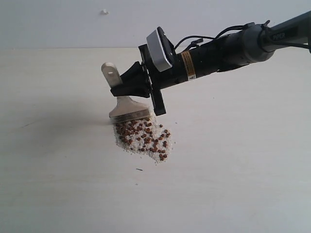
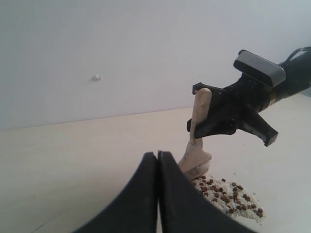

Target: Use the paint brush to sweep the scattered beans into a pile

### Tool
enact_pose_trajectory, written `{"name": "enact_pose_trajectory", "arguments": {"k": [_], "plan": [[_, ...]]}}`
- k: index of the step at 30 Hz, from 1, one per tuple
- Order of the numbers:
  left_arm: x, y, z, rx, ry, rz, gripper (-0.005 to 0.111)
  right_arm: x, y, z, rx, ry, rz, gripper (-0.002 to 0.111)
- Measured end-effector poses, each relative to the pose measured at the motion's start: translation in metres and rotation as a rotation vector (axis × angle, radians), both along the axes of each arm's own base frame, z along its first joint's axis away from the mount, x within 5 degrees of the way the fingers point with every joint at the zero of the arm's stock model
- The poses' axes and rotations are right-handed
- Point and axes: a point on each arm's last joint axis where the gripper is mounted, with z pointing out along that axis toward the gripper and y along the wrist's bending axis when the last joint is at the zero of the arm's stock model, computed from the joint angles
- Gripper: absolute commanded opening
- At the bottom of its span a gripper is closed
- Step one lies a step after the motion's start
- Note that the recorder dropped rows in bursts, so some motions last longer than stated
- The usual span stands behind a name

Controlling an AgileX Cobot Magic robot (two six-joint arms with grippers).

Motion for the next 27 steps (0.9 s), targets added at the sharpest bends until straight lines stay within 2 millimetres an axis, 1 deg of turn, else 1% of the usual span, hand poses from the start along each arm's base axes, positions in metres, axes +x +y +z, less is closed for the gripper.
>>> {"name": "enact_pose_trajectory", "arguments": {"k": [4,11,16,22,27], "plan": [[0.000,0.000,0.000,0.000,0.000,0.000,0.000,-0.001,-0.001,0.007,-0.012,-0.016,0.011,0.000],[0.000,0.000,0.000,0.000,0.000,0.000,0.000,-0.004,-0.002,0.036,-0.015,-0.079,0.019,0.000],[0.000,0.000,0.000,0.000,0.000,0.000,0.000,-0.006,-0.003,0.048,-0.012,-0.082,0.012,0.000],[0.000,0.000,0.000,0.000,0.000,0.000,0.000,-0.002,-0.005,0.052,-0.081,-0.038,-0.066,0.000],[0.000,0.000,0.000,0.000,0.000,0.000,0.000,0.008,-0.008,0.047,-0.169,0.050,-0.230,0.000]]}}
